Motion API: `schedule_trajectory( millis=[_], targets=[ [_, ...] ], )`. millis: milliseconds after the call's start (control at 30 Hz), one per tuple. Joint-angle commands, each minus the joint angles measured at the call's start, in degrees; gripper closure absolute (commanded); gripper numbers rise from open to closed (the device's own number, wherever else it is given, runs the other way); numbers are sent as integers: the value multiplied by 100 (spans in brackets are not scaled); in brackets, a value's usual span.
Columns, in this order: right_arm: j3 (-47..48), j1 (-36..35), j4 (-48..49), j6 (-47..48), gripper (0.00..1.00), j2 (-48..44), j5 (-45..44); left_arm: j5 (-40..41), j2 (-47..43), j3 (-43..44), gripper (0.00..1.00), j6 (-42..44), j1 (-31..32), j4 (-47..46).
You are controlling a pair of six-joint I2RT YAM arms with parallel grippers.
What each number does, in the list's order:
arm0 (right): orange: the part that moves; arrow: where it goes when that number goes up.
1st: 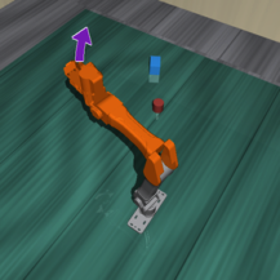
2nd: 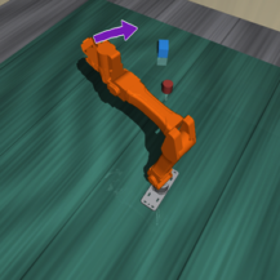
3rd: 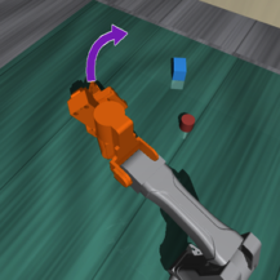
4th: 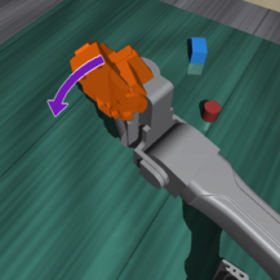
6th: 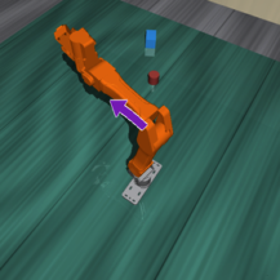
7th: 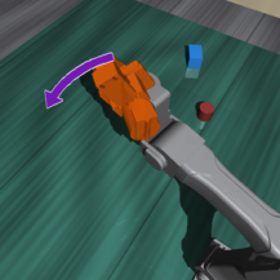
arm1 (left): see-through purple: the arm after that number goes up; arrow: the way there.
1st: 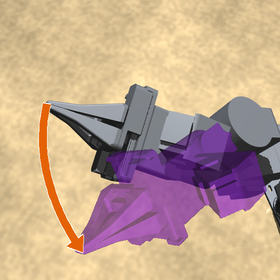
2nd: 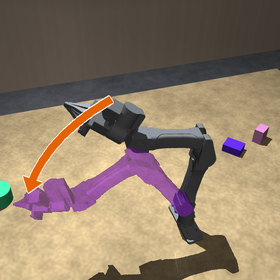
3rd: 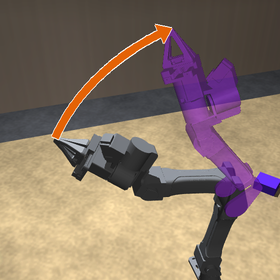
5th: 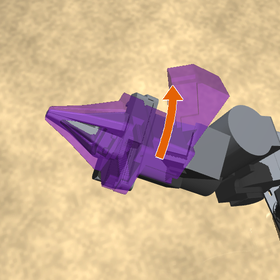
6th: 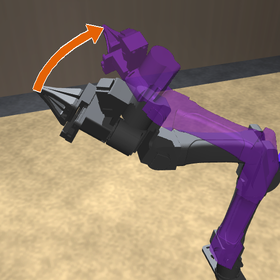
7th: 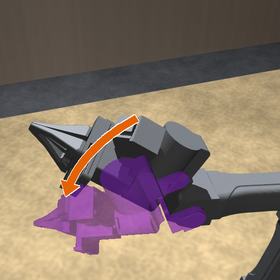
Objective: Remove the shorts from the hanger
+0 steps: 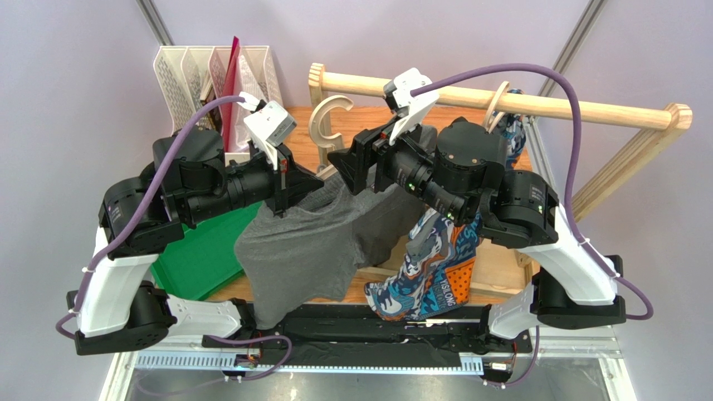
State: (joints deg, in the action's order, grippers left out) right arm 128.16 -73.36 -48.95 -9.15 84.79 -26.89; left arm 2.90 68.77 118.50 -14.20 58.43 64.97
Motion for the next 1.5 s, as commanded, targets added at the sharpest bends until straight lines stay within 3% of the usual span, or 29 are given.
schedule_trajectory(
  millis=[0, 300, 433, 633, 800, 867, 900, 1000, 1100, 1267, 1467],
  targets=[
    [-168, -47, 508, 238, 34, 63, -272, -61, -127, 51, 100, -136, 19, -714],
    [-441, -55, 702, 264, 36, 195, -483, -246, -118, 77, 100, -277, 19, -802],
    [-572, -55, 922, 369, 44, 169, -580, -448, -145, 86, 100, -321, 19, -837],
    [-836, -55, 1308, 458, 64, 99, -589, -685, -162, 112, 100, -470, 19, -951],
    [-871, -82, 1397, 440, 100, 72, -711, -764, -215, 86, 100, -619, 19, -969],
    [-906, -90, 1432, 484, 100, 46, -799, -685, -259, 59, 99, -689, 19, -908],
    [-915, -82, 1449, 501, 100, 29, -835, -668, -311, 33, 94, -716, 19, -898],
    [-915, -90, 1467, 528, 100, 2, -975, -527, -460, -20, 68, -891, 19, -837],
    [-924, -90, 1467, 537, 100, -33, -1055, -352, -724, -125, 55, -1067, 19, -767],
    [-880, -90, 1414, 537, 100, -33, -1098, -298, -1172, -310, 43, -1226, 19, -749],
    [-872, -90, 1397, 581, 100, -68, -1213, -307, -1393, -415, 39, -1314, 19, -556]
  ],
)
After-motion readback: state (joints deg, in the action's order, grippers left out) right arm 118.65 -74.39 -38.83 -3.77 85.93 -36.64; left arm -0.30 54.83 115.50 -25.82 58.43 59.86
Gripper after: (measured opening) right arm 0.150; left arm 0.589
